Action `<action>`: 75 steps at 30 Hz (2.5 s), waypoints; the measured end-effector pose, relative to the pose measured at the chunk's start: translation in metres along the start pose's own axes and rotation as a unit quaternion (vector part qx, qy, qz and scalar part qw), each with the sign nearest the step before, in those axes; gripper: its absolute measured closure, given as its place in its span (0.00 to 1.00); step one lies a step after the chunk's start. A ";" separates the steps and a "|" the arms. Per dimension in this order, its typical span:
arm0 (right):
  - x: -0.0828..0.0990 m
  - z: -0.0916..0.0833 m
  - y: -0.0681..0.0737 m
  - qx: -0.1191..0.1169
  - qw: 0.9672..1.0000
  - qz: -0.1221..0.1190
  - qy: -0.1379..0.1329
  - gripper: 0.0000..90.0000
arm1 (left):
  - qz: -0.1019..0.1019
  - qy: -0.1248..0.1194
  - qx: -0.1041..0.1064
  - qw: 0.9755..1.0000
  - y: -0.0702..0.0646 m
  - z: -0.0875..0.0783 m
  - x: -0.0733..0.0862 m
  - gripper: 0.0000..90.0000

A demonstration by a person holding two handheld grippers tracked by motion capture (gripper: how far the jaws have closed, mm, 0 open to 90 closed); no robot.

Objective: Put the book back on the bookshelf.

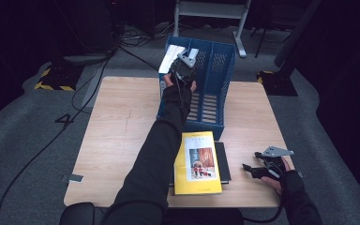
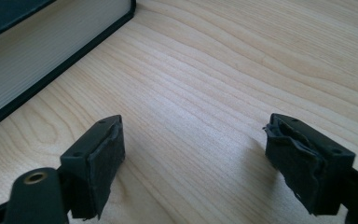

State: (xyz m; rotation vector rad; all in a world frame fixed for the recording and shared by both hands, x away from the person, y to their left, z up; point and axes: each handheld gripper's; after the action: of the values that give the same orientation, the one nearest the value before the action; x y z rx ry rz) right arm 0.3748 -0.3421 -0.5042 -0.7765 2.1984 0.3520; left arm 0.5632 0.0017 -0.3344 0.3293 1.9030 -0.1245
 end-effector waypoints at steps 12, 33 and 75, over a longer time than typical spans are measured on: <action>0.000 0.000 0.000 0.000 1.000 -0.001 0.000 0.22 | 0.012 0.007 0.001 1.000 -0.001 -0.003 0.001 0.74; 0.000 0.000 0.000 0.000 1.000 0.000 0.001 0.22 | 0.025 0.003 0.029 0.999 0.008 -0.022 0.001 0.59; 0.000 0.001 0.000 0.000 1.000 0.001 0.001 0.22 | 0.099 0.031 0.094 0.990 0.021 -0.050 0.012 0.50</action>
State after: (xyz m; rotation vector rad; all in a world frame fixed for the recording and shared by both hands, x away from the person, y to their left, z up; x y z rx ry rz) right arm 0.3753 -0.3416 -0.5042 -0.7752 2.2003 0.3522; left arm 0.5203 0.0362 -0.3262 0.6543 1.9126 -0.1614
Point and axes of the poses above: each handheld gripper's, and its own axes: z roughly forward along the jaws, x roughly out of its underside, y roughly to its left, and after that the axes turned 1 degree about z, right-handed
